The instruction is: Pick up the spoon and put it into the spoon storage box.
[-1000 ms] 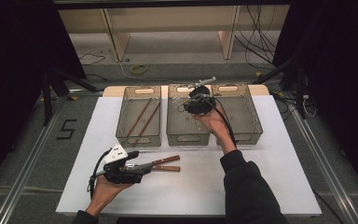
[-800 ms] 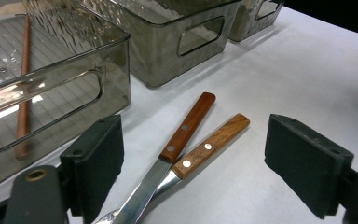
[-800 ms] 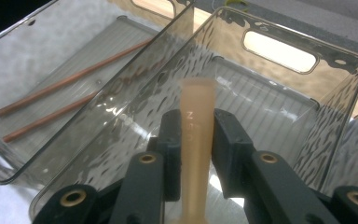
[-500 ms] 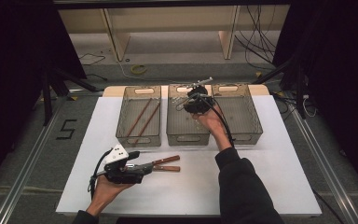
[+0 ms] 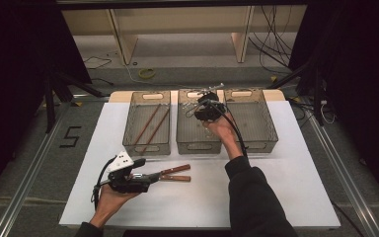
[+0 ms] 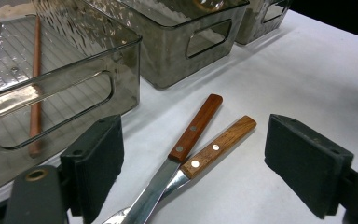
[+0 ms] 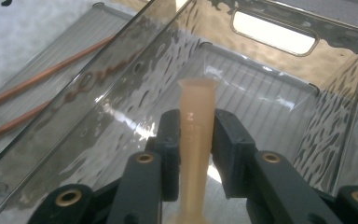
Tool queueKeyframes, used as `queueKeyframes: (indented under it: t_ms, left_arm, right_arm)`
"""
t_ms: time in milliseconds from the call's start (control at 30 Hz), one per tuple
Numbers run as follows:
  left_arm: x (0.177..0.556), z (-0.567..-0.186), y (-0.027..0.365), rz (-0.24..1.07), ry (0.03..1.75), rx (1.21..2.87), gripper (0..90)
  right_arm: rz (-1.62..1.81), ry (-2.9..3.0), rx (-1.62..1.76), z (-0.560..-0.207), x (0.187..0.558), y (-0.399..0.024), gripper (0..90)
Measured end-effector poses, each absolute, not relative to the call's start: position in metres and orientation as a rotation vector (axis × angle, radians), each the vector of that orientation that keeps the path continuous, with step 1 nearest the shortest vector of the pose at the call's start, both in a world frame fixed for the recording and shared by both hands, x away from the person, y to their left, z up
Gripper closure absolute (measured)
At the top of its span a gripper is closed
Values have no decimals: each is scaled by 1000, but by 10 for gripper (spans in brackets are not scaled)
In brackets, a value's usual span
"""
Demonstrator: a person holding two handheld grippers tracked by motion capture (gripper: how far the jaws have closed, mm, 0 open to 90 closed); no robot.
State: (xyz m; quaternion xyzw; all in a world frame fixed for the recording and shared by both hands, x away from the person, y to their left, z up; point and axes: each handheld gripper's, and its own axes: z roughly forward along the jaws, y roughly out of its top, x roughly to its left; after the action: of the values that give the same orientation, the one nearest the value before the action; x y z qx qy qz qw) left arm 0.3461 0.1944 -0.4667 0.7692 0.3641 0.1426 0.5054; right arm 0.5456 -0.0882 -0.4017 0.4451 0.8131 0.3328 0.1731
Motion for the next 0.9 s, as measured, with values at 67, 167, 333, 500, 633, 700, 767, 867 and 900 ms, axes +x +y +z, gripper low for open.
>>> queueKeyframes:
  t_ms: [67, 167, 333, 500, 633, 700, 767, 867, 900]
  left_arm:
    - [346, -466, 195, 345, 881, 1858, 190]
    - [348, -465, 198, 348, 892, 1852, 190]
    - [350, -465, 202, 340, 909, 1853, 190]
    - [353, -463, 203, 324, 912, 1875, 190]
    - [358, -459, 204, 299, 917, 1921, 193]
    - [360, -457, 203, 298, 914, 1949, 199]
    - [362, -455, 201, 300, 907, 1978, 203]
    - [365, -452, 197, 297, 901, 2021, 207]
    - [365, -452, 196, 293, 902, 2025, 207]
  right_arm:
    - [959, 2308, 1271, -402, 546, -89, 669]
    - [987, 2311, 1269, -398, 544, -92, 619]
    - [1025, 2349, 1216, -391, 536, -93, 540]
    - [1066, 2389, 1132, -381, 518, -97, 469]
    - [1104, 2424, 1069, -376, 500, -102, 431]
    - [1113, 2432, 1033, -374, 490, -105, 419]
    - [1123, 2446, 998, -373, 477, -109, 407]
    - [1140, 2470, 957, -372, 462, -114, 400]
    - [1147, 2476, 941, -372, 456, -116, 398]
